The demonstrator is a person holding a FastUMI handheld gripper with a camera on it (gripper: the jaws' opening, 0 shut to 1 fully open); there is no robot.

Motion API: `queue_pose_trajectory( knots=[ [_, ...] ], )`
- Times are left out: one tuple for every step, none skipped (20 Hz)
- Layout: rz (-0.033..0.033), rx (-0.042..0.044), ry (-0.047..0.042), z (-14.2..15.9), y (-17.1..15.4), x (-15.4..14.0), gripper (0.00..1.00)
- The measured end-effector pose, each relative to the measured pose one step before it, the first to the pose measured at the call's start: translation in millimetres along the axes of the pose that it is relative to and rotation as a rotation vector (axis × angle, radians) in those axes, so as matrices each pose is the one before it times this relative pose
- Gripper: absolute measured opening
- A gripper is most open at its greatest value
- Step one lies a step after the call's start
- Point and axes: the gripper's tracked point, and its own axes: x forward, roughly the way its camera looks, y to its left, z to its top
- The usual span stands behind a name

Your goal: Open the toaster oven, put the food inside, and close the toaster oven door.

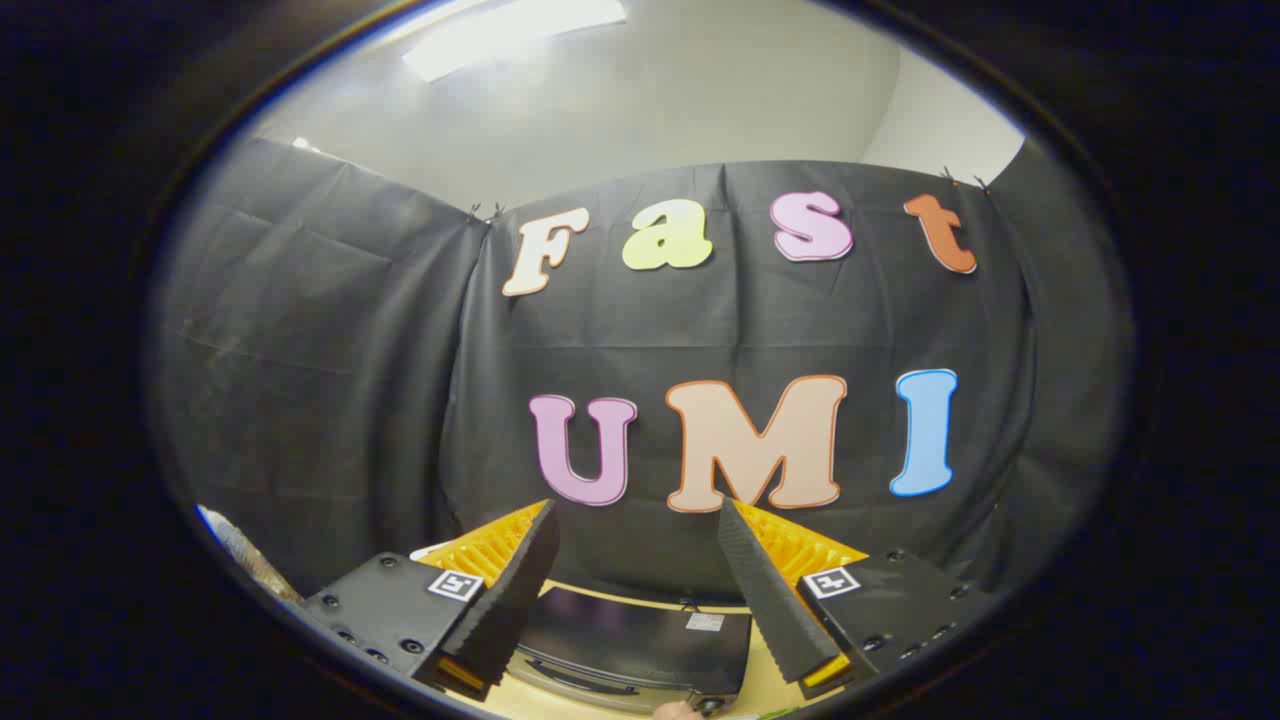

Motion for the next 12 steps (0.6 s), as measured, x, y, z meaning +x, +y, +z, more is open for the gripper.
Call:
queue_pose_trajectory(
  knots=[
    [0.00087,-0.00616,0.01975,-12.77,1.51,2.17,1.00],
    [0.00282,-0.00516,0.01979,-12.72,2.29,3.54,1.00],
    [0.00387,-0.00468,0.02086,-14.13,3.17,1.35,1.00],
    [0.00454,-0.00222,0.02538,-13.87,3.02,1.65,1.00],
    [0.00263,-0.00427,0.02856,-15.16,3.02,3.60,1.00],
    [0.00245,-0.00482,0.02438,-14.38,2.24,2.55,1.00],
    [0.00255,-0.00331,0.01608,-11.60,3.66,6.23,1.00],
    [0.00511,-0.00288,0.01666,-11.84,3.06,5.31,1.00],
    [0.00180,-0.00237,0.02300,-12.88,2.33,5.50,1.00],
    [0.00098,-0.00287,0.02256,-14.46,2.88,4.96,1.00],
    [0.00109,-0.00463,0.02349,-10.73,2.86,4.40,1.00],
    [0.00056,-0.00380,0.01934,-11.75,2.80,4.28,1.00]
  ],
)
